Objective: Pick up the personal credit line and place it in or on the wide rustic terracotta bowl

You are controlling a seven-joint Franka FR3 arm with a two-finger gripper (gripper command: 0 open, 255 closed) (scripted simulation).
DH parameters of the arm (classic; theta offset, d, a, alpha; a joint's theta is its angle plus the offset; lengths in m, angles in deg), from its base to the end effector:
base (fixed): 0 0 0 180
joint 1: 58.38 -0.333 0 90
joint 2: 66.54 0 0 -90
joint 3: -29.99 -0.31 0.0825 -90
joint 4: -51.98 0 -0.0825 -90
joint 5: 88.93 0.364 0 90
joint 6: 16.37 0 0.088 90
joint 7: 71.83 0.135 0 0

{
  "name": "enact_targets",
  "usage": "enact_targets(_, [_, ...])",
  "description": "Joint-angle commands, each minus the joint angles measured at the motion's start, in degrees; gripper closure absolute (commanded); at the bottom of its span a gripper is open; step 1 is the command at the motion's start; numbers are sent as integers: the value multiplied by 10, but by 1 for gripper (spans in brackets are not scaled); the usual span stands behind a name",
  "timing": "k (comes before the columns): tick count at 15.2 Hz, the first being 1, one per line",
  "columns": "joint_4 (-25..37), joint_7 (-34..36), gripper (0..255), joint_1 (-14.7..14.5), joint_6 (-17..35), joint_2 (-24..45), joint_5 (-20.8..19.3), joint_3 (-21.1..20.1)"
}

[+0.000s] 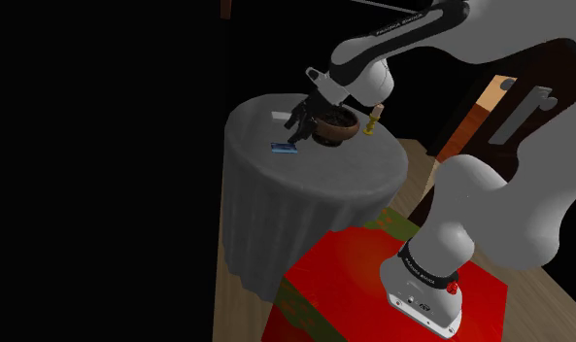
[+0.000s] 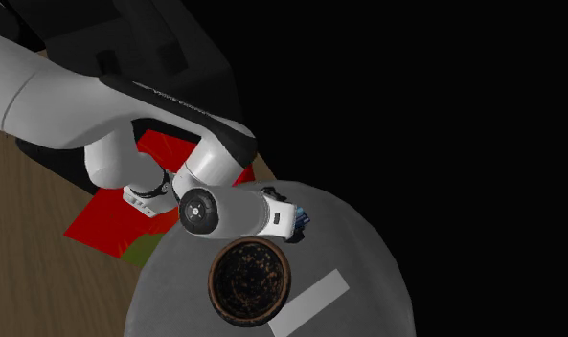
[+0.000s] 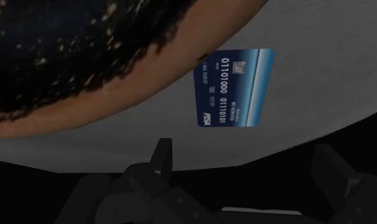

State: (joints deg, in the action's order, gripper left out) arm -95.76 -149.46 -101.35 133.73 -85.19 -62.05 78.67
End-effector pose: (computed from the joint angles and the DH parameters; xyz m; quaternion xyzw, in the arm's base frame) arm 0.4456 -0.0394 0.3437 -0.8724 -0.4031 -0.2459 0.1265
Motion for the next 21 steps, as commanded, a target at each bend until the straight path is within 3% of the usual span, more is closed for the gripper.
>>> enact_targets(1, [14, -82, 0, -65, 15, 29, 65, 52])
enact_targets(8, [36, -180, 0, -164, 24, 106, 204, 122])
enact_targets(16, [36, -180, 0, -163, 24, 107, 204, 120])
enact_targets(17, [36, -180, 255, -163, 24, 107, 204, 120])
enact_targets(21, [36, -180, 255, -162, 24, 107, 204, 120])
